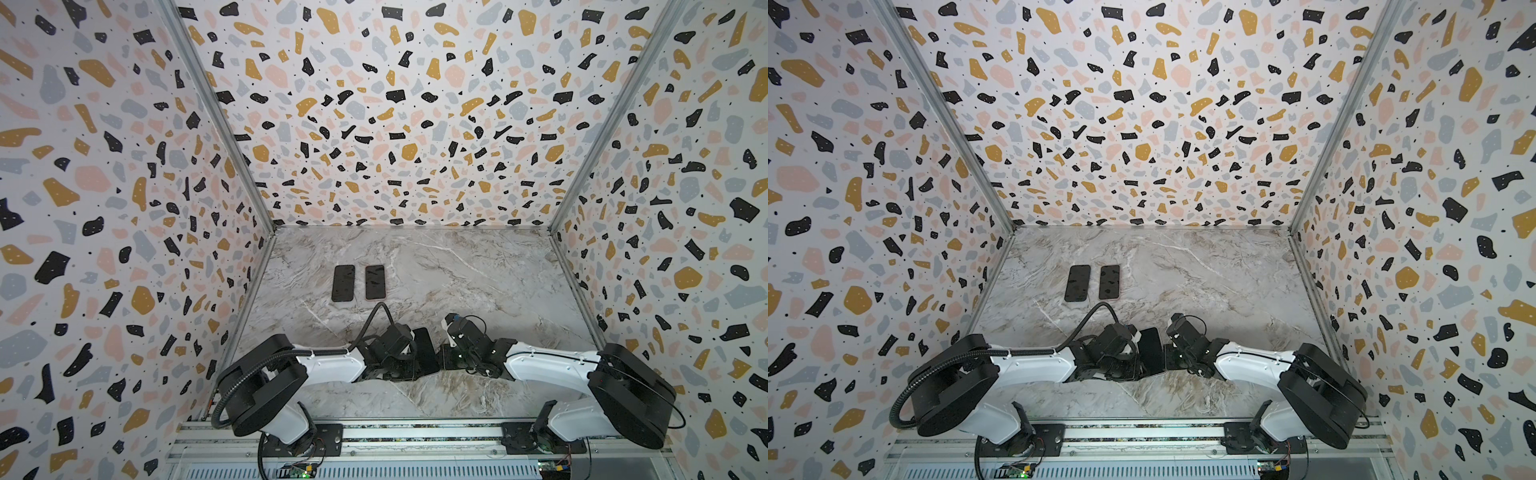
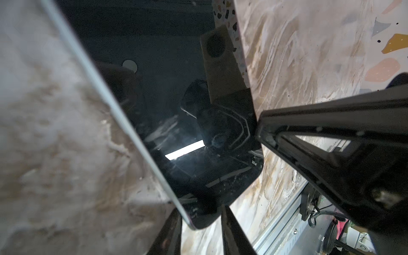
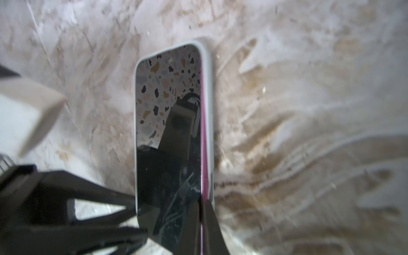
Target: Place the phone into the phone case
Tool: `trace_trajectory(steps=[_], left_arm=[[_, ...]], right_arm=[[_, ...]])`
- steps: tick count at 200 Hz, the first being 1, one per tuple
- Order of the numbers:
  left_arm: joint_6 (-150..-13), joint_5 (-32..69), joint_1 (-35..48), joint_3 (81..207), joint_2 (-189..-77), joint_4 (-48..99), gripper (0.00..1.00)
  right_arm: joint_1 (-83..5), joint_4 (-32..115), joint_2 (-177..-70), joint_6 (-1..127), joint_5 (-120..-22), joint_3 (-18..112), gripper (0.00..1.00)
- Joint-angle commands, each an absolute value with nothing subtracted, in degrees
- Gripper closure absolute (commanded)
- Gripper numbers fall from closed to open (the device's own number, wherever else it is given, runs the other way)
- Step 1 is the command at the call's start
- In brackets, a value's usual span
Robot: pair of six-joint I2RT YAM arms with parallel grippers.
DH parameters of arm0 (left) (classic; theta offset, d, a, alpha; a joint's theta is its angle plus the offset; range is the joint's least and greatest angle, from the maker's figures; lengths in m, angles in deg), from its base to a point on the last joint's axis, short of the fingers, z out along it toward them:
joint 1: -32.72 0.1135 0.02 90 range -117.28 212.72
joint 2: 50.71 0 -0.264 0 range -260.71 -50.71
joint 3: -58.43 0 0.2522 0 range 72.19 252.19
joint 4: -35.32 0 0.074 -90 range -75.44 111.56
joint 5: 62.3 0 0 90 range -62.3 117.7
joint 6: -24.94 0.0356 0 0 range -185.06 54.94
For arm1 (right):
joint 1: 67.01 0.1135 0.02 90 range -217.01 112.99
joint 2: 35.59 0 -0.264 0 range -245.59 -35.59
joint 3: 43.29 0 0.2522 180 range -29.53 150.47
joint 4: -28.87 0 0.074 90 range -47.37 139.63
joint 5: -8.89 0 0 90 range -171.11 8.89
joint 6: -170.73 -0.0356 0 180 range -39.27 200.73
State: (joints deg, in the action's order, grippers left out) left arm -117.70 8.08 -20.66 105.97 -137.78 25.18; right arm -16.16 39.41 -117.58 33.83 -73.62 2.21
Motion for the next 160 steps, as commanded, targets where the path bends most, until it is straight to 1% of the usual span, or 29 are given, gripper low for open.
trace_trajectory(steps=[1, 21, 35, 62, 78, 89, 120, 138, 160], left_arm=[[-117.3, 5.6, -22.2, 105.8, -141.2, 32.0, 0.67], [-117.4, 5.7, -22.3, 105.6, -141.2, 32.1, 0.67], [-117.2, 6.0, -22.2, 105.4, -140.8, 31.7, 0.67], [-117.1, 8.0, -22.1, 104.8, -138.5, 29.0, 0.67], [-117.2, 9.1, -22.0, 104.4, -137.2, 26.8, 0.67], [-117.2, 9.8, -21.7, 104.0, -136.2, 25.5, 0.66], [-116.8, 12.5, -19.8, 102.8, -134.1, 23.6, 0.63], [-116.1, 13.1, -17.9, 103.2, -134.8, 23.0, 0.63], [-112.3, 15.0, -16.0, 105.1, -135.9, 21.1, 0.62]], right_arm=[[-12.3, 37.3, -124.9, 32.8, -58.8, -1.1, 0.93], [-12.4, 38.0, -124.7, 33.0, -59.1, -0.6, 0.93], [-12.7, 41.1, -123.4, 34.0, -60.9, 0.7, 0.93], [-15.1, 50.5, -115.8, 37.1, -67.9, 3.8, 0.92], [-15.9, 53.1, -111.1, 38.9, -70.7, 4.8, 0.89], [-16.3, 54.7, -109.7, 41.0, -71.8, 5.9, 0.87], [-17.0, 55.7, -110.3, 45.8, -71.8, 7.4, 0.82], [-17.2, 55.8, -111.2, 47.2, -71.5, 8.1, 0.8], [-17.6, 55.7, -111.5, 48.3, -71.3, 8.3, 0.76]])
